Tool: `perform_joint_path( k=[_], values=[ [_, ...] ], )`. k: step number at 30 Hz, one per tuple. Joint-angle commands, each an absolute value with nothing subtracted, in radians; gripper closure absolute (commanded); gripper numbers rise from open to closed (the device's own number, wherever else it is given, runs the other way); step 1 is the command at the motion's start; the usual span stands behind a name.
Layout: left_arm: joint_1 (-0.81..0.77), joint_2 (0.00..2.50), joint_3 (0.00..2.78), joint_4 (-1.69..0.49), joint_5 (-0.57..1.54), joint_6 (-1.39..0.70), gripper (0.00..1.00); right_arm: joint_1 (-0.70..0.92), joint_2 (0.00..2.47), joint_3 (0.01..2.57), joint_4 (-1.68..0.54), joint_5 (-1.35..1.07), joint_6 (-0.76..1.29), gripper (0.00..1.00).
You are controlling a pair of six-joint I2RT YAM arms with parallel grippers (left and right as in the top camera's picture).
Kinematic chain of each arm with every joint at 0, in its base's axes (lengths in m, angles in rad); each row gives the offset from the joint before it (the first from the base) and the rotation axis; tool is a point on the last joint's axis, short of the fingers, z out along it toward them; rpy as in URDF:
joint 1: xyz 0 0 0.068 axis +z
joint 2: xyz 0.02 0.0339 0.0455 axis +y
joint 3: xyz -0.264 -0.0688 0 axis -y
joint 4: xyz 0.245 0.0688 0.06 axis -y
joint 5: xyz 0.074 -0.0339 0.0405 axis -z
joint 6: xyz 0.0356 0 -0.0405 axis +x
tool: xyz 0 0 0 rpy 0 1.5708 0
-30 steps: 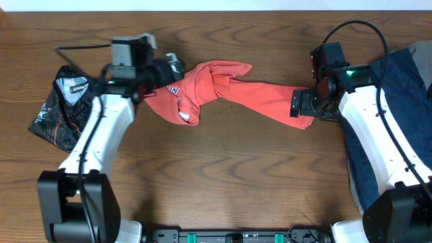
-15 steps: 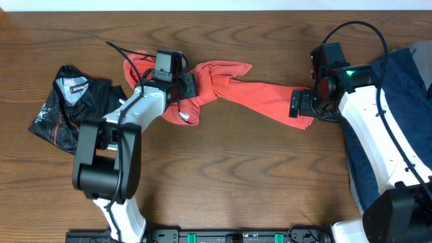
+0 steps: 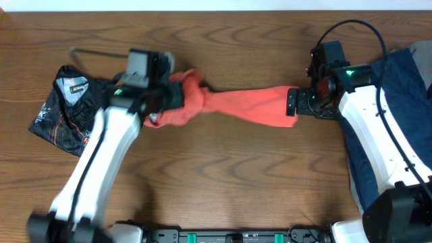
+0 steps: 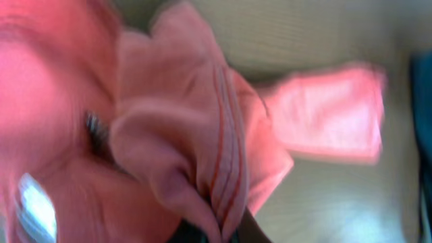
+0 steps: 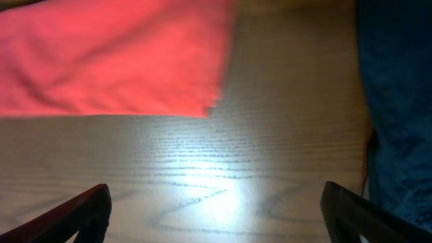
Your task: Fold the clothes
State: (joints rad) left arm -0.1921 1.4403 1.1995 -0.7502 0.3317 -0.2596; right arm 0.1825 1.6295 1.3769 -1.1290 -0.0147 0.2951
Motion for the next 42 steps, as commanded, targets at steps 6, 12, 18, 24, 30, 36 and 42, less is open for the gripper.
perform_joint_path(
  k=[6, 12, 18, 24, 30, 36, 42],
  values=[
    [-0.215, 1.376, 1.195, -1.269, 0.334, -0.228, 0.65, 0.177, 1.705, 1.378, -1.179, -0.061, 0.257, 0.01],
    [-0.215, 1.377, 1.195, -1.294, 0.192, -0.229, 0.37, 0.179, 1.739, 1.378, -1.210, -0.128, 0.192, 0.01],
    [-0.215, 1.401, 1.195, -1.120, 0.184, -0.229, 0.33, 0.200, 1.774, 1.378, -1.204, -0.173, 0.175, 0.01],
    [-0.215, 1.537, 1.187, -1.097, 0.173, -0.231, 0.33, 0.210, 1.781, 1.378, -1.204, -0.173, 0.179, 0.01],
    [-0.216, 1.704, 1.187, -1.098, 0.175, -0.248, 0.55, 0.210, 1.781, 1.378, -1.205, -0.173, 0.179, 0.01],
    [-0.216, 1.771, 1.187, -1.102, 0.176, -0.247, 0.94, 0.210, 1.781, 1.378, -1.203, -0.173, 0.178, 0.01],
    [-0.213, 1.733, 1.268, -1.166, 0.231, -0.175, 0.94, 0.211, 1.781, 1.378, -1.204, -0.173, 0.178, 0.01]
  ],
)
